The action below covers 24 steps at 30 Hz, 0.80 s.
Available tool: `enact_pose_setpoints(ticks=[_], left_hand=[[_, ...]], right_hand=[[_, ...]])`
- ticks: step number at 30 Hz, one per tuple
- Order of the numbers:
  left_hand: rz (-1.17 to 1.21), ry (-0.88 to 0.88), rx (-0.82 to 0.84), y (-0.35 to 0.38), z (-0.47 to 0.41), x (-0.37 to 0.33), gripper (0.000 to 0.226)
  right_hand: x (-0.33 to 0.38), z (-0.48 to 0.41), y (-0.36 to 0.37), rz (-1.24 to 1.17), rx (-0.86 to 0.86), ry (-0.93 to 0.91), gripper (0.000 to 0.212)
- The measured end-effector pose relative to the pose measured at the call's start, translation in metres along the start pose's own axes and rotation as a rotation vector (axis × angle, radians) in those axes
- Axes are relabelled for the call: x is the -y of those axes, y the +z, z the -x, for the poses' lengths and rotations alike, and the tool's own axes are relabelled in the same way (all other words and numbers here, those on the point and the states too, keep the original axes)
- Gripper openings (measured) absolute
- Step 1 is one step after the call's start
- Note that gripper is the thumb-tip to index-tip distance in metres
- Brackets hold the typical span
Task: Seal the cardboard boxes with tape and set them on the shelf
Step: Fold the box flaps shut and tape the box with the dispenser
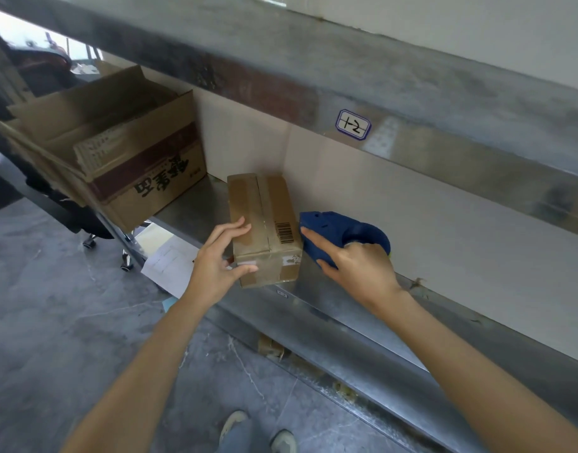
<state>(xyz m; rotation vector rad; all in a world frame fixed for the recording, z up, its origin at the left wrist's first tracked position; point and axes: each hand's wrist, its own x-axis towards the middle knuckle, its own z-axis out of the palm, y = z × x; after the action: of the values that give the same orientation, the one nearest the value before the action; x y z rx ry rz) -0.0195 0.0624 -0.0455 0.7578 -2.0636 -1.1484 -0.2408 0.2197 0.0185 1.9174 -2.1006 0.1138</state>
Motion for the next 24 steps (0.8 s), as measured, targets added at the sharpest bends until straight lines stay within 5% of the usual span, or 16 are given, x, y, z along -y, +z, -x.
enact_pose_setpoints(ticks=[5,15,24], left_hand=[[-0.02,0.008,0.004,0.001,0.002,0.001,0.073],[-0.047,0.01,-0.002,-0.001,0.001,0.0,0.074],[-0.076,0.005,0.004,-0.001,0.0,-0.001,0.075]], right_hand=[[0.001,-0.013,0.023,-0.004,-0.049,0.036,0.068],[-0.032,0.034,0.068,-0.401,0.225,0.475,0.067],[-0.034,0.044,0.078,-0.484,0.272,0.553,0.068]])
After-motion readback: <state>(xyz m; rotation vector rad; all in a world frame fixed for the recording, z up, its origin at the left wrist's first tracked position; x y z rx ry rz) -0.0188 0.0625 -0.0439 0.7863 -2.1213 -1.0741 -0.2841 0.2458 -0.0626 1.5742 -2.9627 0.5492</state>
